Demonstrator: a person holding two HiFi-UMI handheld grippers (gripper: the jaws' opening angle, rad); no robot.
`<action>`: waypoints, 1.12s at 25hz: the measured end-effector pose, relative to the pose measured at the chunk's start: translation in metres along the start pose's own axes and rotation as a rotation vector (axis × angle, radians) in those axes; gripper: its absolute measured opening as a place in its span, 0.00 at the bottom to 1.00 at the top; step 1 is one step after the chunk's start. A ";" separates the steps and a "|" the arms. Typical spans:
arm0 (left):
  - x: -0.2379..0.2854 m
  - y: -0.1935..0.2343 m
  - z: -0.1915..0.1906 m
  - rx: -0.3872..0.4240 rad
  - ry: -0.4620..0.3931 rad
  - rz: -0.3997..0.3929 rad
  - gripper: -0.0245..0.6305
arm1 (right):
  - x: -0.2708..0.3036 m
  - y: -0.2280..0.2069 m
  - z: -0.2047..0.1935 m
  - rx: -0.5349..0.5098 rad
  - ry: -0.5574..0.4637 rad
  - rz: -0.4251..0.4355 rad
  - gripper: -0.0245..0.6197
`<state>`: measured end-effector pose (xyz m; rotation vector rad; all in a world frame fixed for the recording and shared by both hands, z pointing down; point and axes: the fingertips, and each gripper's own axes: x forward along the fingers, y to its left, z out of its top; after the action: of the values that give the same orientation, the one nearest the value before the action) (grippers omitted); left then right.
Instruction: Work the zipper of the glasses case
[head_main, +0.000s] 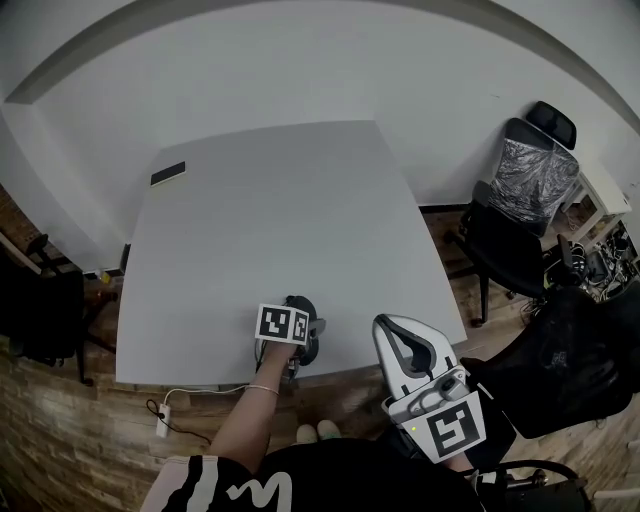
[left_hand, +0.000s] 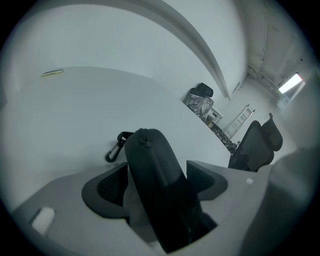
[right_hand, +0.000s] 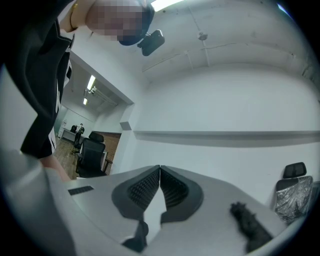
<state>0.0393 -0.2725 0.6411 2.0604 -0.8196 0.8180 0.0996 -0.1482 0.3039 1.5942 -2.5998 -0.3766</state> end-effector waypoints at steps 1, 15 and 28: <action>0.002 -0.002 -0.001 -0.009 0.002 -0.007 0.61 | 0.000 0.000 0.000 0.002 -0.002 0.000 0.05; -0.061 -0.024 0.040 0.085 -0.332 -0.215 0.49 | 0.001 -0.009 0.001 0.001 -0.023 -0.003 0.05; -0.337 -0.196 0.095 1.255 -0.586 -0.338 0.50 | 0.027 0.013 0.054 -0.308 -0.156 0.066 0.05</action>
<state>0.0155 -0.1586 0.2569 3.5271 -0.1294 0.5539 0.0658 -0.1577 0.2532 1.4239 -2.5351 -0.8806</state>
